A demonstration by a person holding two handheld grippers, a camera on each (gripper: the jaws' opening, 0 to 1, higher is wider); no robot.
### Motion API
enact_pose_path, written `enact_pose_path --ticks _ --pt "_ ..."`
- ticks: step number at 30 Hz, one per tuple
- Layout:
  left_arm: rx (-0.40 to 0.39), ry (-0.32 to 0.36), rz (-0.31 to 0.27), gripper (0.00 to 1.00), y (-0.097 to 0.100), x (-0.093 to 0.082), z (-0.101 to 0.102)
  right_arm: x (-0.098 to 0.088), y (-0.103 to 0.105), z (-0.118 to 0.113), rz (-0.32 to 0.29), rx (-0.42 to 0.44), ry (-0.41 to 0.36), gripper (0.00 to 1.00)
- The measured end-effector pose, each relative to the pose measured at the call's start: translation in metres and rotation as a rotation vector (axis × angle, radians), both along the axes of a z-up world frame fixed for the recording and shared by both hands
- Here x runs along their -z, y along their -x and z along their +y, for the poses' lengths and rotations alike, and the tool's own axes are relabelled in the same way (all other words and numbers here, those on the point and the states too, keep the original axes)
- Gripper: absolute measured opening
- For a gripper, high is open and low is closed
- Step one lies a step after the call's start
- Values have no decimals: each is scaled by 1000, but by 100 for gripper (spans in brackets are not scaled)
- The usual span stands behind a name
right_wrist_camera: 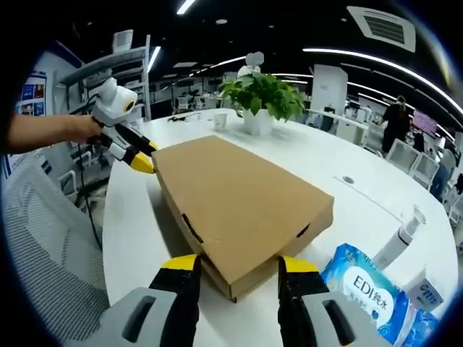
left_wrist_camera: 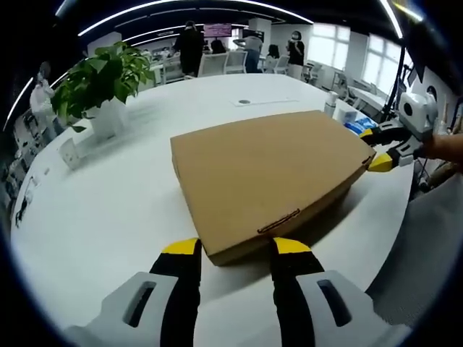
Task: Operate the shoe box by opening the lid, removing the specified soft item, and placing it in the target area until the item is outside and the box remains undamaged.
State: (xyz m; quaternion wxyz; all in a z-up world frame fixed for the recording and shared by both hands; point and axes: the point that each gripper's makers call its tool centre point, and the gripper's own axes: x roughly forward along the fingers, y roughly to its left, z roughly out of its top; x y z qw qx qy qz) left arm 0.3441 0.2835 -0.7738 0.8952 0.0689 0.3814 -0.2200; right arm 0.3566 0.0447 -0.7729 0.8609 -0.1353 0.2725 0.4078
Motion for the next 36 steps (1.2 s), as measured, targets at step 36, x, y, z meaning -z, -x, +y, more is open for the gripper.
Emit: enact_pose_path --ticks 36 --pt "-12 31 -23 40 -52 -4 -10 -3 -53 -15 9 74 25 44"
